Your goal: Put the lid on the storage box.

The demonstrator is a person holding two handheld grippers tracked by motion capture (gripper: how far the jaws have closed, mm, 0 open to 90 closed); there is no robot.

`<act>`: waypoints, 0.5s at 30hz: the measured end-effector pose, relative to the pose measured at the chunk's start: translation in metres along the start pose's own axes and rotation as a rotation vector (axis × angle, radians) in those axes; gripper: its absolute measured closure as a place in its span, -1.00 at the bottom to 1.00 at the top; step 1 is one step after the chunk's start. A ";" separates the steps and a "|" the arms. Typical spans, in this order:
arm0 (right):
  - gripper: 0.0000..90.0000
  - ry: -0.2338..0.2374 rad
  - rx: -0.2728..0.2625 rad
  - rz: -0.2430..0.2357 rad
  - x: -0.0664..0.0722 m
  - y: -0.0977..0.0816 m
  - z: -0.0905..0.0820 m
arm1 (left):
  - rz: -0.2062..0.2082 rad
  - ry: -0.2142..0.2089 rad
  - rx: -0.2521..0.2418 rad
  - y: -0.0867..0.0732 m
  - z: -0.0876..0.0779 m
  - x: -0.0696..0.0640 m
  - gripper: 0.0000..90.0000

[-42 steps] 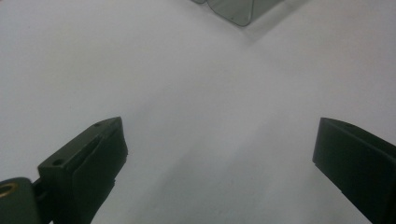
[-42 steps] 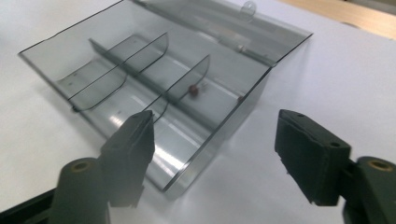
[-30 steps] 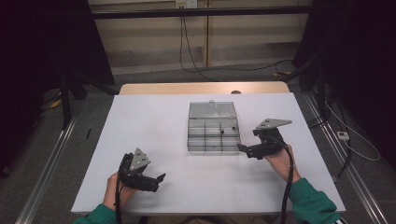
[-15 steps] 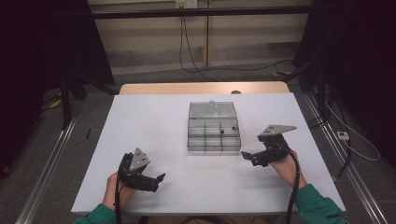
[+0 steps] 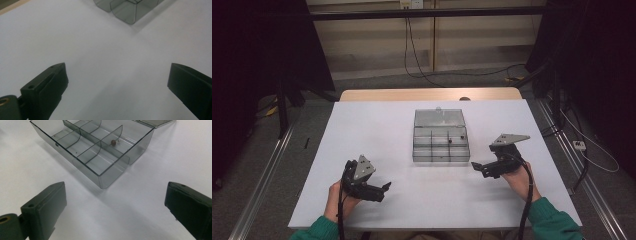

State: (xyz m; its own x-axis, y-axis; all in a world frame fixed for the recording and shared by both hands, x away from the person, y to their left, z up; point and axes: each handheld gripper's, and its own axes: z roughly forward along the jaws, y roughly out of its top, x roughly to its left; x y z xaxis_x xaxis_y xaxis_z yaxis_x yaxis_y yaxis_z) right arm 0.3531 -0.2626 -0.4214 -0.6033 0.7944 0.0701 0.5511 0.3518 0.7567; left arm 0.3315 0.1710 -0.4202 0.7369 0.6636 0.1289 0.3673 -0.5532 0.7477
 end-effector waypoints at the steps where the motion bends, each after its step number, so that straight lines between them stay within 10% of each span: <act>1: -0.92 -0.002 0.002 -0.004 0.000 0.000 0.000 | -0.002 -0.003 -0.006 0.002 0.002 0.000 -0.94; 15: -0.91 -0.013 0.005 -0.008 -0.001 0.001 0.002 | -0.046 -0.024 -0.018 0.038 0.027 0.001 -1.00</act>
State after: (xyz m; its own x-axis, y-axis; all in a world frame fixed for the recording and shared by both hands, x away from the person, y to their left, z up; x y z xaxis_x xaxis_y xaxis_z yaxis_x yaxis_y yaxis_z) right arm 0.3555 -0.2620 -0.4218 -0.6004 0.7978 0.0552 0.5492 0.3611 0.7536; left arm 0.3610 0.1368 -0.4091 0.7326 0.6761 0.0787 0.3915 -0.5131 0.7639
